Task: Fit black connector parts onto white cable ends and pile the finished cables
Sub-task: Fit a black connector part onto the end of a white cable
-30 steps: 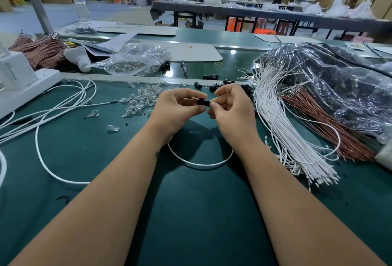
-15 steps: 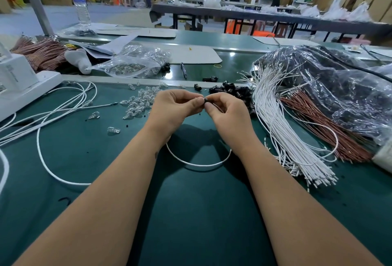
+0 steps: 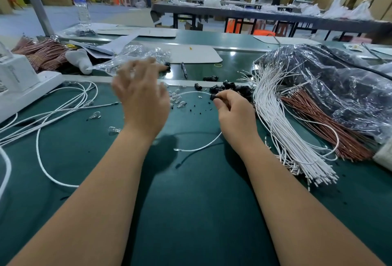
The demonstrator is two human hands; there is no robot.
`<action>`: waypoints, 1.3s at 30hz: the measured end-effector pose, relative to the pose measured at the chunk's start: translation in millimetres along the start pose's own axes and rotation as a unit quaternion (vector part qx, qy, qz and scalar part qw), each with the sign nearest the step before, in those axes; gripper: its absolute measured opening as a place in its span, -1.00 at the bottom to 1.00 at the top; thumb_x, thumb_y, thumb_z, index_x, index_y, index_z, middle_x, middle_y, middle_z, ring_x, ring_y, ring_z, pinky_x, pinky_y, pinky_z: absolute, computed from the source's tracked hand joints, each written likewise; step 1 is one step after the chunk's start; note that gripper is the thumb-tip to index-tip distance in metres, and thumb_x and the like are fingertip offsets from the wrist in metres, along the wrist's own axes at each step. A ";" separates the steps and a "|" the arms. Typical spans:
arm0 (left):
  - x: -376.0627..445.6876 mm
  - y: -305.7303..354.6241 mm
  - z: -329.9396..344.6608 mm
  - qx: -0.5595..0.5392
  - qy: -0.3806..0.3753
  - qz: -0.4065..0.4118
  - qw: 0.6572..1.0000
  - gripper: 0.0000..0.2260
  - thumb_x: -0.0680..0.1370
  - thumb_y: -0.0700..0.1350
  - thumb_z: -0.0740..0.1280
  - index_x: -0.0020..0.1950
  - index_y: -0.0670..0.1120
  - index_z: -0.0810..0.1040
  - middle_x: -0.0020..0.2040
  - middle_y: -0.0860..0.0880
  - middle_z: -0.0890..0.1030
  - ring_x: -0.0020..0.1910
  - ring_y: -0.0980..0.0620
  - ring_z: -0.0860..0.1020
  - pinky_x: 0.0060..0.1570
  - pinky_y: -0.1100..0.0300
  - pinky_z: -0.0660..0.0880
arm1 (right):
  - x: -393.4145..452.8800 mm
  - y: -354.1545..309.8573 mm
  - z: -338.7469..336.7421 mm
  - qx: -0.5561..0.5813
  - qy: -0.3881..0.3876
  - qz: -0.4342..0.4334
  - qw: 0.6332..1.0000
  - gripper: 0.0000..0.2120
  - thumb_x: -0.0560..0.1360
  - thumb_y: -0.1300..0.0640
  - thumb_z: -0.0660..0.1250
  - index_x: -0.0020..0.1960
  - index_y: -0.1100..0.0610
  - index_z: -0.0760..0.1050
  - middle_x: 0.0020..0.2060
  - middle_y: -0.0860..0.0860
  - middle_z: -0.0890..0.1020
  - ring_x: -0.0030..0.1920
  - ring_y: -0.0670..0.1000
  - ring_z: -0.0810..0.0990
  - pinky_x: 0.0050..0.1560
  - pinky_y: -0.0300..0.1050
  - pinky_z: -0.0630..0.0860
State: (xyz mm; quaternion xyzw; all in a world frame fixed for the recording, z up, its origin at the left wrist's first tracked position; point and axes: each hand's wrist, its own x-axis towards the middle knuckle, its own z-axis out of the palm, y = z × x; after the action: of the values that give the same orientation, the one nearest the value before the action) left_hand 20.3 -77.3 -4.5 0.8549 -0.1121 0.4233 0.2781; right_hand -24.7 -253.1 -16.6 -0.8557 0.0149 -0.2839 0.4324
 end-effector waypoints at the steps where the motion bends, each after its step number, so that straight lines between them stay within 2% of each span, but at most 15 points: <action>1: -1.6 7.5 1.6 -0.015 -0.036 0.065 0.997 -0.70 0.52 -0.18 0.28 0.24 -0.04 0.52 0.29 0.02 0.52 0.37 -0.09 0.30 0.30 0.06 0.08 | -1.3 -1.7 1.2 -0.007 -0.012 -0.015 1.000 -0.93 0.58 0.14 0.29 -0.03 0.08 0.55 -0.35 -0.14 0.52 -0.32 -0.13 0.45 -0.22 -0.16 0.40; 4: -5.5 22.0 11.1 -0.042 -0.171 0.160 0.971 -0.77 0.59 -0.10 0.25 0.20 -0.04 0.59 0.09 -0.04 0.65 0.24 -0.08 0.45 0.26 -0.02 0.25 | -4.0 -5.8 3.6 -0.033 -0.035 -0.046 0.998 -0.93 0.57 0.13 0.30 0.00 0.07 0.55 -0.33 -0.16 0.52 -0.23 -0.04 0.50 -0.18 -0.08 0.43; 7: -4.1 15.9 12.1 -0.026 -0.165 0.112 0.980 -0.82 0.59 -0.20 0.25 -0.01 -0.10 0.66 -0.19 -0.11 0.67 -0.05 -0.13 0.53 0.00 0.08 0.32 | -1.9 -2.4 0.7 -0.060 -0.017 -0.014 0.998 -0.93 0.59 0.11 0.27 -0.06 0.01 0.50 -0.34 -0.16 0.50 -0.29 -0.08 0.47 -0.24 -0.08 0.39; 10: -1.2 -4.9 8.4 0.070 -0.147 0.026 0.986 -0.80 0.59 -0.20 0.22 -0.02 -0.12 0.66 -0.17 -0.13 0.66 -0.03 -0.16 0.49 -0.09 0.10 0.24 | 0.5 3.0 -1.3 -0.062 -0.006 0.020 0.998 -0.87 0.61 0.09 0.23 -0.11 0.02 0.47 -0.38 -0.11 0.50 -0.34 -0.11 0.43 -0.30 -0.10 0.35; 13: -3.4 -5.6 10.4 0.105 -0.162 0.037 0.980 -0.80 0.57 -0.18 0.21 0.06 -0.13 0.62 -0.05 -0.12 0.65 0.05 -0.16 0.47 -0.05 0.07 0.30 | -0.8 2.3 1.1 -0.076 -0.036 0.005 0.996 -0.87 0.61 0.09 0.24 -0.10 0.05 0.49 -0.41 -0.09 0.49 -0.34 -0.10 0.42 -0.28 -0.10 0.35; 15: -5.9 6.2 14.1 0.021 -0.175 0.079 0.981 -0.79 0.58 -0.14 0.24 0.14 -0.11 0.61 0.02 -0.09 0.65 0.07 -0.15 0.48 0.05 0.05 0.35 | -1.7 1.2 2.0 -0.072 -0.045 -0.010 0.996 -0.89 0.59 0.09 0.26 -0.09 0.03 0.51 -0.42 -0.11 0.48 -0.35 -0.09 0.42 -0.28 -0.08 0.33; 18: -10.3 18.7 18.9 -0.107 -0.207 0.082 0.969 -0.86 0.58 -0.12 0.30 0.01 -0.12 0.63 -0.21 0.02 0.56 -0.12 -0.03 0.46 -0.14 0.14 0.31 | -1.7 0.3 2.2 -0.080 -0.059 -0.024 0.995 -0.92 0.59 0.09 0.27 -0.03 0.04 0.53 -0.41 -0.13 0.45 -0.29 0.00 0.41 -0.27 -0.08 0.31; 20: -8.7 11.8 21.5 -0.116 -0.224 0.015 0.968 -0.87 0.58 -0.14 0.30 -0.05 -0.13 0.64 -0.30 0.05 0.51 -0.21 -0.02 0.46 -0.22 0.17 0.27 | -1.6 1.1 1.8 -0.100 -0.058 -0.008 0.993 -0.91 0.59 0.08 0.25 -0.02 0.04 0.53 -0.38 -0.13 0.46 -0.25 0.01 0.44 -0.28 -0.09 0.29; 23: -6.3 -2.6 20.3 -0.045 -0.223 -0.073 0.971 -0.84 0.58 -0.19 0.25 -0.05 -0.15 0.63 -0.16 -0.08 0.61 -0.16 -0.09 0.50 -0.19 0.14 0.34 | -0.9 3.1 0.7 -0.116 -0.040 0.023 0.992 -0.88 0.59 0.07 0.23 -0.07 0.03 0.52 -0.33 -0.11 0.52 -0.23 0.01 0.48 -0.30 -0.10 0.31; 26: -6.9 1.4 17.1 -0.020 -0.193 -0.055 0.980 -0.82 0.56 -0.20 0.23 0.01 -0.15 0.63 -0.07 -0.13 0.64 -0.05 -0.15 0.55 -0.10 0.08 0.44 | -1.6 2.3 1.0 -0.116 -0.045 0.013 0.992 -0.85 0.59 0.09 0.24 -0.07 0.09 0.56 -0.30 -0.04 0.57 -0.21 0.05 0.50 -0.22 -0.06 0.38; 28: -8.4 15.0 14.7 -0.098 -0.185 -0.022 0.978 -0.84 0.55 -0.18 0.28 0.04 -0.12 0.63 -0.11 -0.04 0.65 -0.10 0.03 0.57 -0.05 0.18 0.47 | -2.0 0.8 1.4 -0.095 -0.047 -0.009 0.994 -0.86 0.58 0.10 0.26 -0.06 0.09 0.58 -0.30 -0.04 0.58 -0.20 0.05 0.51 -0.18 -0.05 0.39; 30: -11.0 28.7 13.5 -0.199 -0.207 -0.018 0.958 -0.89 0.54 -0.17 0.32 -0.03 -0.10 0.65 -0.27 0.12 0.60 -0.31 0.27 0.50 -0.22 0.40 0.40 | -2.6 -0.4 1.7 -0.070 -0.052 -0.029 0.996 -0.88 0.57 0.10 0.29 -0.04 0.07 0.60 -0.28 -0.04 0.61 -0.20 0.01 0.52 -0.18 -0.07 0.40; 32: -12.8 35.2 14.0 -0.256 -0.221 -0.044 0.940 -0.91 0.54 -0.15 0.36 -0.09 -0.11 0.66 -0.35 0.17 0.56 -0.40 0.29 0.46 -0.33 0.46 0.33 | -3.2 -0.7 2.3 -0.052 -0.059 -0.041 0.996 -0.88 0.57 0.09 0.29 -0.03 0.05 0.61 -0.27 -0.07 0.61 -0.21 -0.03 0.52 -0.18 -0.08 0.42; 36: -9.7 28.5 13.4 -0.312 -0.250 -0.106 0.911 -0.90 0.54 -0.18 0.38 -0.02 -0.15 0.68 -0.27 0.07 0.64 -0.39 0.33 0.49 -0.26 0.44 0.42 | -3.7 -0.4 3.5 -0.020 -0.064 -0.045 0.997 -0.90 0.56 0.13 0.31 -0.03 0.06 0.61 -0.26 -0.10 0.61 -0.21 -0.07 0.52 -0.14 -0.11 0.44; 39: -8.4 23.6 12.1 -0.347 -0.274 -0.133 0.887 -0.89 0.53 -0.24 0.39 0.01 -0.18 0.68 -0.26 0.02 0.66 -0.39 0.30 0.50 -0.26 0.43 0.44 | -3.5 -0.2 4.1 -0.006 -0.063 -0.042 0.997 -0.92 0.55 0.15 0.33 -0.03 0.05 0.60 -0.28 -0.14 0.59 -0.24 -0.16 0.52 -0.19 -0.23 0.42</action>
State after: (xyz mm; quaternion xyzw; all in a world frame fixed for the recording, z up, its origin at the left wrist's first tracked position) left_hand 13.0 -103.9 -8.1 0.7928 -0.2089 0.0658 0.5688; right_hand -25.6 -249.1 -20.0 -0.8744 -0.0464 -0.2469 0.4151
